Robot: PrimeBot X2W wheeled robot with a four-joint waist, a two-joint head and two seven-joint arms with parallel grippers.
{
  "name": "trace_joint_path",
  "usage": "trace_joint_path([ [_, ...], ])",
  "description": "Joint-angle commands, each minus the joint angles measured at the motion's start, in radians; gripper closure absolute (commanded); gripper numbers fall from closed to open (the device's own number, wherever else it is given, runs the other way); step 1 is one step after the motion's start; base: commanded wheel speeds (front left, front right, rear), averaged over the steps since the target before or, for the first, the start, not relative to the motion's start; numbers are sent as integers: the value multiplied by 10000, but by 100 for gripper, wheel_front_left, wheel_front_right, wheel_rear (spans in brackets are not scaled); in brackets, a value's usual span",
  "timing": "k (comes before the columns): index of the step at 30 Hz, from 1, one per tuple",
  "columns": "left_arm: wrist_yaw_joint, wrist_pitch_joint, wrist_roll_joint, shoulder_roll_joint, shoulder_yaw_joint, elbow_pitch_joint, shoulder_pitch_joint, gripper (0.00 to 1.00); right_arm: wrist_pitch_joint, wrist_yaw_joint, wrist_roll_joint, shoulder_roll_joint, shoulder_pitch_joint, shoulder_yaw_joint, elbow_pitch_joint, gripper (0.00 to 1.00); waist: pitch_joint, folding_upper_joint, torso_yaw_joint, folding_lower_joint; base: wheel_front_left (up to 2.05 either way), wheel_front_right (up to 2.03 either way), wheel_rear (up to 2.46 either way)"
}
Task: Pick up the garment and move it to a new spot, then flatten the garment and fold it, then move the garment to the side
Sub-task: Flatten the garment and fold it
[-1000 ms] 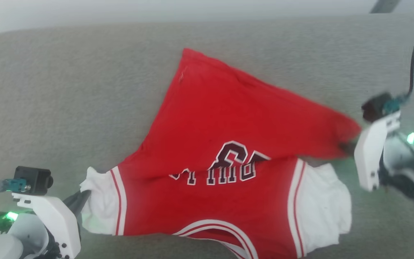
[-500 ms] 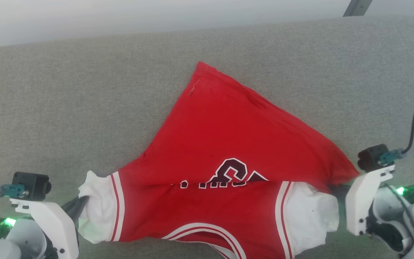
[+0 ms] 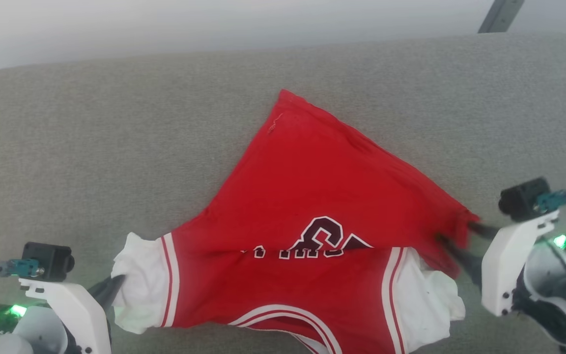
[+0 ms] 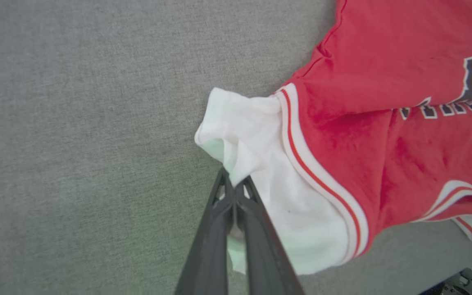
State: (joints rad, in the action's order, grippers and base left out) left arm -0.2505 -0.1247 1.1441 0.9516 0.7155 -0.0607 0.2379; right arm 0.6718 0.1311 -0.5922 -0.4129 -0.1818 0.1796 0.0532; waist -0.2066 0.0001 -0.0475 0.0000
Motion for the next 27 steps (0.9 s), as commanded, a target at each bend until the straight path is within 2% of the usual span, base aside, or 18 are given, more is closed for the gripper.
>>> trace_joint_path([
  [1,29,28,-50,-56,43,-28,-36,100,90,-8,206,-61,-79,-92,474,0,6,-1,108,0,0,0,0],
  [6,131,-55,-194,-232,189,-7,205,100,176,-6,784,-177,-886,184,1108,0,-93,-1,490,0,0,0,0],
  [10,254,-120,-318,-446,283,102,480,100,-323,-8,1047,-44,-2054,615,522,0,-276,-1,860,0,0,0,0],
  [19,818,-426,-803,-1371,722,614,1605,100,-2079,-6,966,340,-5460,2027,-3145,0,-897,-1,2065,0,0,0,0],
  [24,1262,-523,-1072,-1954,975,1103,2279,100,-2406,-6,830,422,-7115,2997,-5667,0,-1330,-1,2703,0,0,0,0],
  [25,1262,-523,-1072,-1954,975,1103,2279,100,-2406,-6,830,422,-7115,2997,-5667,0,-1330,-1,2703,0,0,0,0],
  [27,1423,-526,-1182,-2191,1070,1315,2523,100,-2397,-8,769,413,-7717,3379,-6637,0,-1488,-1,2957,0,0,0,0],
])
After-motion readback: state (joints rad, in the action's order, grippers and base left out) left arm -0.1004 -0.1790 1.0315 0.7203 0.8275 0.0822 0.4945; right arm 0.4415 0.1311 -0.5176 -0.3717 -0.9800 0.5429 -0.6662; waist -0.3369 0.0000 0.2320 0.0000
